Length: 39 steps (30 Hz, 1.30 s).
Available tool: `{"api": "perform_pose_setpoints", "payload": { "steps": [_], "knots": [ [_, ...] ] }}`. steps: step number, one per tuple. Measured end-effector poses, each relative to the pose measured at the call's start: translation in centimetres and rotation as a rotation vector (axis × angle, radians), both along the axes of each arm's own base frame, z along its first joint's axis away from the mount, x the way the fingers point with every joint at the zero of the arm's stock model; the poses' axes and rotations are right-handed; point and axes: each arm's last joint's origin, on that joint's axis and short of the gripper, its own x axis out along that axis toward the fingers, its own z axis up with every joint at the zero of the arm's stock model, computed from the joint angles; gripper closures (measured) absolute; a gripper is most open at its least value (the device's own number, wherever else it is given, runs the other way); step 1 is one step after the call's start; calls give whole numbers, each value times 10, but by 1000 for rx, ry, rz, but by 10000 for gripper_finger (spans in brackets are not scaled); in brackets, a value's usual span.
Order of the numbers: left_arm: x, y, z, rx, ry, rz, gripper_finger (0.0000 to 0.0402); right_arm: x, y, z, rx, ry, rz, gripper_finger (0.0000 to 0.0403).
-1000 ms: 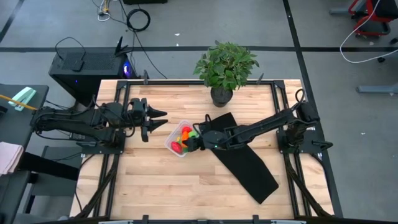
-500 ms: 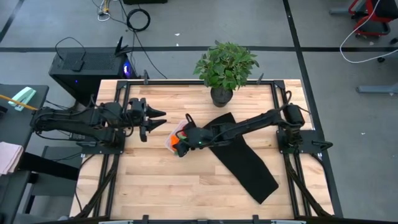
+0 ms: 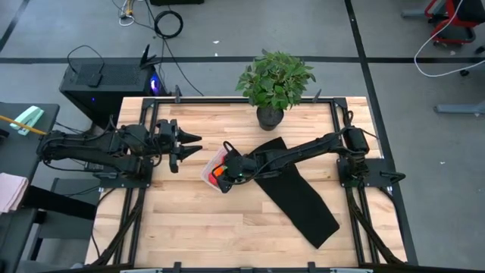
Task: Pick and placing Produce into tupperware
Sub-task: Put the orange carrot into the transparent bin, then put the green watermelon into the transparent bin
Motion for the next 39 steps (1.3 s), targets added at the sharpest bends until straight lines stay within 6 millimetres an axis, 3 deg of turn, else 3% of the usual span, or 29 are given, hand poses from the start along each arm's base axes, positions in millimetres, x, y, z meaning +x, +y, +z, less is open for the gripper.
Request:
{"api": "perform_pose_setpoints", "payload": {
  "steps": [10,26,39],
  "knots": [
    [0,0,0,1,3,0,229,0,-4,0,-23,3,7,224],
    [0,0,0,3,4,0,226,0,-3,0,-2,4,10,186],
    [0,0,0,3,4,0,227,-6,-1,10,19,11,3,192]
  ]
}}
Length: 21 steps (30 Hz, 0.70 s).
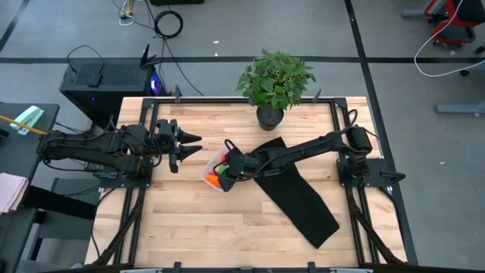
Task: Pick and placing Produce into tupperware
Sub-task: Put the green watermelon into the transparent bin
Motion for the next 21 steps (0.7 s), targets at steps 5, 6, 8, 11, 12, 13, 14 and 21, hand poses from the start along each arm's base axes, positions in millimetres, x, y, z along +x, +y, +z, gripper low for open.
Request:
{"api": "perform_pose_setpoints", "payload": {
  "steps": [5,6,8,11,12,13,14,21],
  "knots": [
    [0,0,0,0,-1,0,224,-23,7,5,-41,173,10,196],
    [0,0,0,0,0,0,224,-29,8,6,-50,208,2,197],
    [0,0,0,0,0,0,226,-38,11,13,-70,240,-22,197],
    [0,0,0,0,-1,0,229,-50,14,23,-99,260,-66,197],
    [0,0,0,0,-1,0,229,-53,15,26,-108,265,-77,197],
    [0,0,0,0,-1,0,228,-56,16,28,-115,273,-89,197],
    [0,0,0,0,-1,0,228,-60,17,30,-125,289,-95,197],
    [0,0,0,-2,-1,0,225,-91,28,35,-172,472,-89,187]
  ]
}}
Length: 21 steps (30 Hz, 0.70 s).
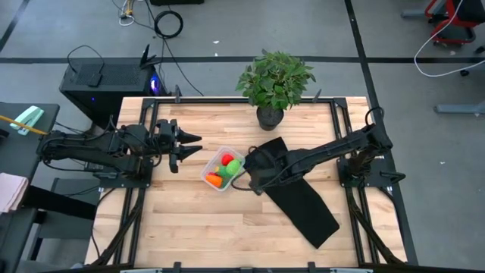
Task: Pick and placing Produce into tupperware
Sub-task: Put the green watermelon into the transparent bin
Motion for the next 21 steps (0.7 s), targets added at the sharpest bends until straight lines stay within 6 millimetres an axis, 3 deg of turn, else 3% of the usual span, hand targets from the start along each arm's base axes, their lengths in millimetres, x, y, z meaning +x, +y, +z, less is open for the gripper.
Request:
{"api": "perform_pose_setpoints", "payload": {
  "steps": [9,15,21],
  "knots": [
    [0,0,0,0,0,0,225,-44,40,-9,-36,194,-52,159],
    [0,0,0,1,0,0,227,-73,57,-34,40,46,-266,147],
    [0,0,0,1,0,0,226,-93,54,-64,169,-106,-360,144]
  ]
}}
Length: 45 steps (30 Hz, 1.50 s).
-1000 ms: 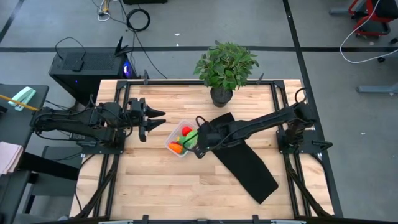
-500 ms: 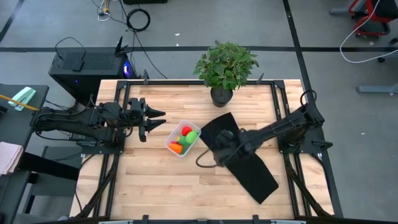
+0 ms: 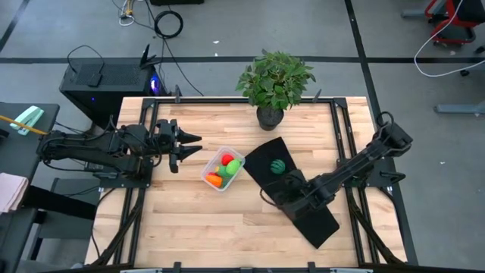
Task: Pick and placing Produce into tupperware
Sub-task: Put the green watermelon into the transparent bin
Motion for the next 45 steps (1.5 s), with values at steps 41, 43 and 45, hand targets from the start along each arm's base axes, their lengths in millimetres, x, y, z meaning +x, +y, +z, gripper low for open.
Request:
{"api": "perform_pose_setpoints", "payload": {
  "steps": [41,43,45],
  "knots": [
    [0,0,0,1,1,0,225,32,-110,-8,26,35,108,19],
    [0,0,0,1,1,0,224,33,-112,-11,25,43,106,18],
    [0,0,0,1,1,0,225,35,-113,-12,25,38,103,18]
  ]
}}
